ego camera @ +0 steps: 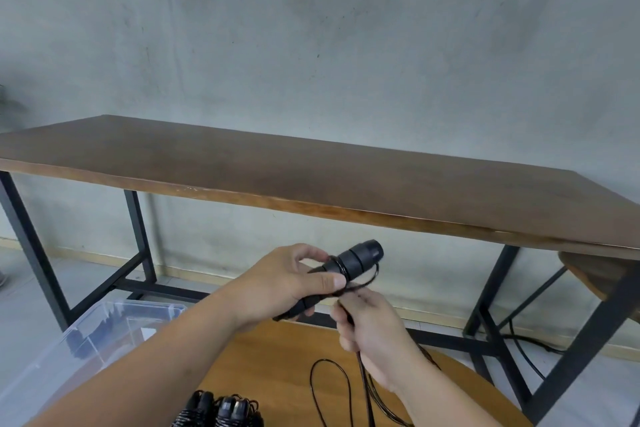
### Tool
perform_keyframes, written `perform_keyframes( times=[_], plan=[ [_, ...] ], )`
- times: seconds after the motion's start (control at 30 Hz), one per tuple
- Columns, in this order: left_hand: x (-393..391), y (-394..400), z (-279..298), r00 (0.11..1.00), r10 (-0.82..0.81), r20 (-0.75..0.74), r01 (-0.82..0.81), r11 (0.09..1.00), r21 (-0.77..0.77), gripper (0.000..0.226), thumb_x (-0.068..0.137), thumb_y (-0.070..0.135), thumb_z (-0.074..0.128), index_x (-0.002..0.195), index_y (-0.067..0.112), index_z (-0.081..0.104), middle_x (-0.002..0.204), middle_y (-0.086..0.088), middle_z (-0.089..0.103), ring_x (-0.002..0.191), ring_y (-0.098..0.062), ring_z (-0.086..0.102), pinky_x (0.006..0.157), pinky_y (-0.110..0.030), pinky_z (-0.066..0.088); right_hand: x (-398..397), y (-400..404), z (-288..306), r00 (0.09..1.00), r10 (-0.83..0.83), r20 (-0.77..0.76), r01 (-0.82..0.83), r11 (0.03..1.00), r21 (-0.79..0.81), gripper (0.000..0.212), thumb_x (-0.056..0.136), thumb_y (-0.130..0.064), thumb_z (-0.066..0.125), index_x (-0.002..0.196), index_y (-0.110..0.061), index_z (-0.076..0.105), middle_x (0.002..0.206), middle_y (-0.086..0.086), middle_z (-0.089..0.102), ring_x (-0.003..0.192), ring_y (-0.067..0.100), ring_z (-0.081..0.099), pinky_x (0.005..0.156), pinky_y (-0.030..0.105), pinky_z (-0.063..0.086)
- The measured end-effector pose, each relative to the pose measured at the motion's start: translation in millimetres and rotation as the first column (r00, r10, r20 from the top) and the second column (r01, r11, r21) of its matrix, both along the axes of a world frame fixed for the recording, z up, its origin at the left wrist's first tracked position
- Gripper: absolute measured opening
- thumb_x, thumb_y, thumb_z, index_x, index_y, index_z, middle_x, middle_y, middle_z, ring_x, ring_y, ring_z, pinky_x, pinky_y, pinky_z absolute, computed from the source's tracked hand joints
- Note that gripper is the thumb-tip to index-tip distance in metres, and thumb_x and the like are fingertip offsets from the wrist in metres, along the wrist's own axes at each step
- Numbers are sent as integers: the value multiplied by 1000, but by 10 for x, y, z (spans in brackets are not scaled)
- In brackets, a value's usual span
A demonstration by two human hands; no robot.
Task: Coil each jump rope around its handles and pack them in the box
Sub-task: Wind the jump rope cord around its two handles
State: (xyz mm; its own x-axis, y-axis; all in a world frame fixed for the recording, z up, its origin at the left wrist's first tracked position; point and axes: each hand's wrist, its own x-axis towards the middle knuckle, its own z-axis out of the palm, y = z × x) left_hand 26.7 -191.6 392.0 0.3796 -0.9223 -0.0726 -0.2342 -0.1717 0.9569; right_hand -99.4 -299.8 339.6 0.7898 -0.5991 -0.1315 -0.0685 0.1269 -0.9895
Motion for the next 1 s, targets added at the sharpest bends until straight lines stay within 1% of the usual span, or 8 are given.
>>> perform_keyframes(
  times=[0.17,0.27,0.43,0.53,0.73,0.87,0.93,1.0],
  plan=[
    [-44,-60,-72,893,71,445,-111,992,65,46,83,48,73,122,32,56,108,11,66,81,-3,62,68,-17,46,63,121,-33,983,-73,-169,36,976,-213,33,102,-19,39,72,-14,49,60,-2,43,50,12,29,55,29,22],
    [-116,-62,-94,824,90,559,-121,992,20,41,84,47,72,120,32,57,105,13,62,83,-3,59,69,-15,47,58,106,-7,962,-78,-263,5,963,-269,37,97,-15,37,60,-18,44,56,-2,40,54,16,27,59,31,23],
    [7,-60,-181,599,26,801,-111,992,51,59,87,53,64,138,30,47,121,14,34,92,-13,56,83,-26,47,1,164,26,937,53,-344,-152,952,-265,32,103,-24,37,82,-15,59,63,-6,46,52,10,33,56,25,28],
    [61,5,-156,532,-123,837,-93,975,202,64,89,57,57,147,38,36,128,15,28,85,-12,53,77,-23,43,-13,167,12,910,126,-396,-247,930,-274,31,104,-25,39,99,-11,66,61,-9,49,49,9,34,51,22,27],
    [138,149,-140,548,-347,762,-18,905,425,73,95,47,52,156,40,12,134,15,32,106,-15,52,92,-27,43,-38,215,73,878,253,-406,-314,945,-92,24,102,-21,45,94,-13,66,56,-8,48,45,8,33,43,19,24],
    [121,114,-215,551,-271,789,-81,924,374,75,93,43,58,155,37,18,132,7,47,115,-16,52,98,-32,45,28,235,37,837,199,-509,-365,897,-248,25,101,-27,44,86,-17,60,62,-7,50,50,9,36,51,22,28],
    [154,67,-275,572,-220,790,-151,919,365,72,90,38,61,151,29,26,116,3,57,105,-19,57,89,-34,50,51,259,76,818,190,-543,-416,847,-331,25,103,-25,42,82,-16,52,68,-2,49,51,11,36,50,23,28],
    [195,34,-341,594,-161,788,-211,914,346,40,86,34,61,121,23,46,94,3,57,89,-22,59,73,-32,49,57,280,134,776,133,-616,-501,723,-475,27,103,-24,40,78,-15,47,70,0,47,53,12,38,50,25,29]
  ],
)
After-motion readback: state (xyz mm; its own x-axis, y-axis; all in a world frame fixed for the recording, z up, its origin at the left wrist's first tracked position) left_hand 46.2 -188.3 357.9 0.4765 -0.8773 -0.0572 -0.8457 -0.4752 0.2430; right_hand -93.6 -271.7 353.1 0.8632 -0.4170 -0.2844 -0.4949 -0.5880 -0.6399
